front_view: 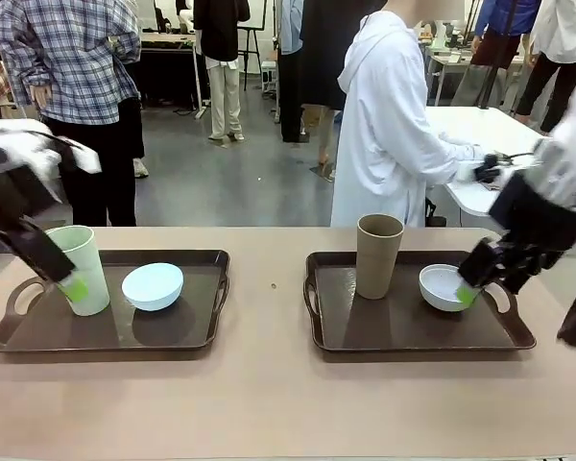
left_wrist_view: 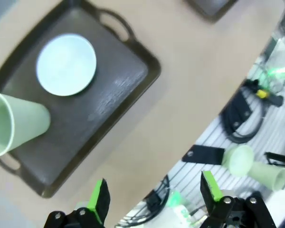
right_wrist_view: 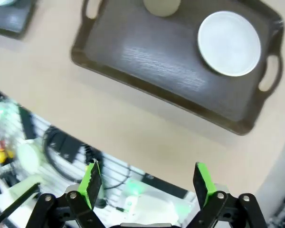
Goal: Set up a tray with a mat and arrange the tableware.
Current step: Pick up the Picnic Bowl and Reusable plastic cup from the Handle tray in front of the human's position and hold them in the air.
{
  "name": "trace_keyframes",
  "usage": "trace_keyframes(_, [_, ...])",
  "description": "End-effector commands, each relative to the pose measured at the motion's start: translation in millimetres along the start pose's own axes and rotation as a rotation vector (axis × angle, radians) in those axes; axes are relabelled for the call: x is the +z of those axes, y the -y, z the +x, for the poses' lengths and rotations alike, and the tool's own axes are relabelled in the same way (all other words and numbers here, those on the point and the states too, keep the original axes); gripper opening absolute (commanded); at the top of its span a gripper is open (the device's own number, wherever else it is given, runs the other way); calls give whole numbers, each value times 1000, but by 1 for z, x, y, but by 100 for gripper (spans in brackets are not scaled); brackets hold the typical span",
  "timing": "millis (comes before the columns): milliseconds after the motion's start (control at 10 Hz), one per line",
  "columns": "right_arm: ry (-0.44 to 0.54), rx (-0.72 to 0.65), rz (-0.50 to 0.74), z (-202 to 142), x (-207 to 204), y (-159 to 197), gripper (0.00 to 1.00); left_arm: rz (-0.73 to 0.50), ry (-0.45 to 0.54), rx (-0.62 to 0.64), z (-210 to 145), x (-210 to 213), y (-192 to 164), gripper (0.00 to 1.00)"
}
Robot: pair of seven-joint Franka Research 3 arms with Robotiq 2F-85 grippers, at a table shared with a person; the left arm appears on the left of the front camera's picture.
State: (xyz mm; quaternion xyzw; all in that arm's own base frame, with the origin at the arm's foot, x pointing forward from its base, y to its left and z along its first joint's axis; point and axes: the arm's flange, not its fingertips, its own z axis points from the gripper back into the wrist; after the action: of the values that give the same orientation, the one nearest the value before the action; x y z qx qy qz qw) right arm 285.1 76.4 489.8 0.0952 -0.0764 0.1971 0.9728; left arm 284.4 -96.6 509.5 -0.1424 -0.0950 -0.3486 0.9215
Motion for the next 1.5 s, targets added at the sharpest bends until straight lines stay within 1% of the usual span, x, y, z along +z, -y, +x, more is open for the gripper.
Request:
trace_keyframes(0, [40, -89, 280, -37, 7, 64, 100, -250, 88, 67, -38, 25, -42, 100])
trace_keyframes(100, [98, -142, 387, -52, 13, 96, 100, -336, 138, 131, -54, 32, -65, 100])
trace_keyframes(200, [160, -175, 463, -66, 22, 121, 100, -381, 163, 170, -67, 34, -84, 100])
trace_keyframes(400, [258, -221, 567, -94, 36, 158, 100, -444, 217, 243, -101, 46, -120, 100])
trace_keyframes(600, [324, -277, 687, -118, 37, 195, 100, -507, 298, 343, -135, 44, -151, 100])
trace_keyframes(700, [355, -298, 758, -126, 34, 207, 100, -529, 337, 382, -150, 47, -163, 100])
trace_keyframes(900, [382, -338, 830, -141, 30, 230, 100, -583, 443, 430, -180, 42, -186, 100])
trace_keyframes(1000, [377, -355, 856, -147, 26, 236, 100, -603, 470, 458, -192, 41, -188, 100])
trace_keyframes(1100, [380, -373, 867, -151, 23, 244, 100, -622, 494, 474, -192, 38, -193, 100])
trace_keyframes(1200, [367, -381, 877, -156, 19, 248, 100, -636, 522, 492, -196, 37, -191, 100])
trace_keyframes(1300, [365, -392, 882, -157, 17, 251, 100, -636, 530, 499, -198, 40, -191, 100])
trace_keyframes(1400, [363, -392, 882, -159, 16, 253, 100, -631, 517, 497, -205, 46, -191, 100])
